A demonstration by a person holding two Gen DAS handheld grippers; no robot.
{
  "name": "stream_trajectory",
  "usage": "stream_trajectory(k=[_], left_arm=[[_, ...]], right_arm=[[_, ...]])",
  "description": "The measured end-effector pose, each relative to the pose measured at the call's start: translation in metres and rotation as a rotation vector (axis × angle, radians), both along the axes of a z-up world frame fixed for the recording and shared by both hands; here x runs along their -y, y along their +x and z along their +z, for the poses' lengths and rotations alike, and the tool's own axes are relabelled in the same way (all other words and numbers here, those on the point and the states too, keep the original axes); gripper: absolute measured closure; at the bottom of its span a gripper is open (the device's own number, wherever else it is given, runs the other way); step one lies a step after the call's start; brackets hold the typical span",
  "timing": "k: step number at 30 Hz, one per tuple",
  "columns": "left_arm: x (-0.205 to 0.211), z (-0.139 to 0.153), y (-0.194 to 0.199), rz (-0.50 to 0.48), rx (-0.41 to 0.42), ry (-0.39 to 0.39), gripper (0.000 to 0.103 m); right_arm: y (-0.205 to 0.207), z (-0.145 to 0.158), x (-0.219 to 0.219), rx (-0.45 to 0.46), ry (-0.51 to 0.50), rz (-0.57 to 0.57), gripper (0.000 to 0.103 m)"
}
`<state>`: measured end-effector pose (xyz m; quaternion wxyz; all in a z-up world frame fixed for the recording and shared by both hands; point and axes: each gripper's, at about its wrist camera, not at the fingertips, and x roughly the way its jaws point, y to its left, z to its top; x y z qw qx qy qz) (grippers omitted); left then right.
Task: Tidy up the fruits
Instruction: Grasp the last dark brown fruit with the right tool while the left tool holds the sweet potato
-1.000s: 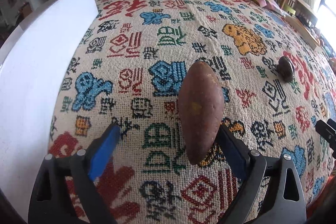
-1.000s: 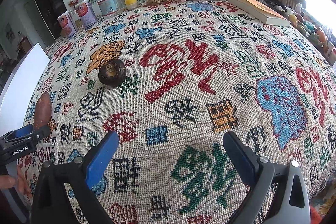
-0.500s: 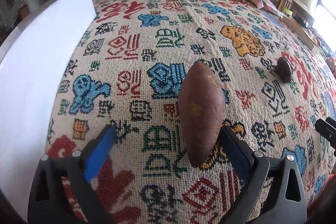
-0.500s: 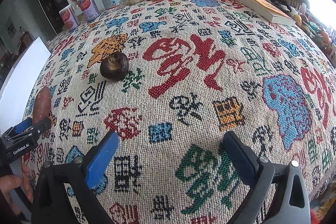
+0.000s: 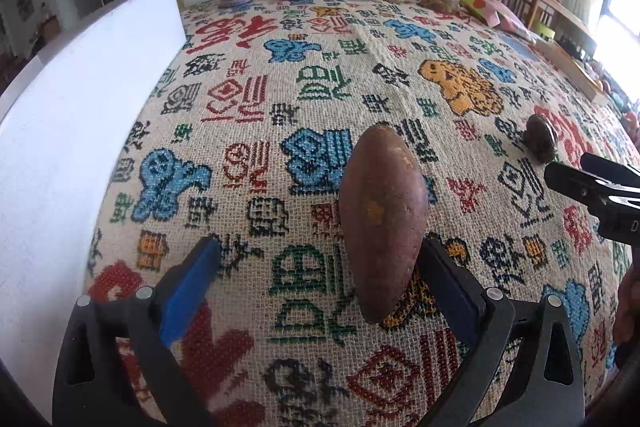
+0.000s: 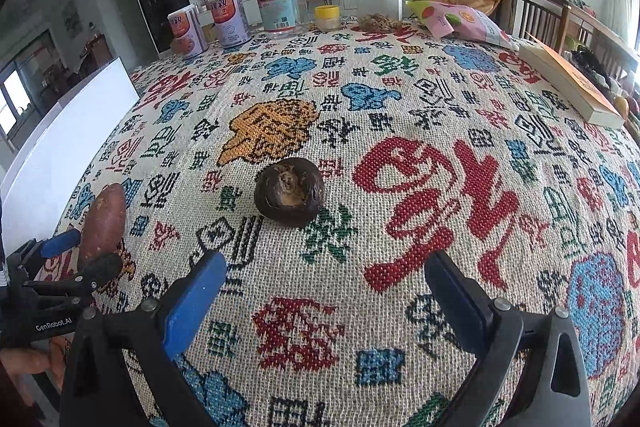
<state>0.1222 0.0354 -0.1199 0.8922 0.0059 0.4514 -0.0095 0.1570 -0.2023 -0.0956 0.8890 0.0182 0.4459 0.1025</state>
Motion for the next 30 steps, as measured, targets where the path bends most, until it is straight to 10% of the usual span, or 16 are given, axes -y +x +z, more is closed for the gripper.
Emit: stream_trajectory(k=[13,18,23,25,27,30], left_arm=[[0.0,0.005,0.006,-0.046,-0.087,-0.022,0.004],[0.004,0.02,0.02,-0.19,-0.241,-0.206,0.004],[0.02,0.022,0.042,-0.198,-0.267,-0.17,0.006],[0.022,0.02,0.048,-0.193,-0.269,-0.16,0.027],[0.019,0.018,0.05,-0.175,-0.262,-0.141,0.059],[0.006,0.021,0.051,-0.161,-0.25,-0.214,0.062]], right_arm=[[0.034,-0.013,-0.017,-0.083,-0.098,0.056,0.005],[0.043,-0.003,-0.007,-0.195,-0.025,0.09,0.01],[0.069,0.001,-0.002,-0.352,0.096,0.064,0.029],[0.075,0.002,-0.006,-0.377,0.074,0.058,0.061],[0.079,0.004,-0.008,-0.381,0.077,0.053,0.061],[0.077,0.007,-0.011,-0.362,0.054,0.051,0.061]])
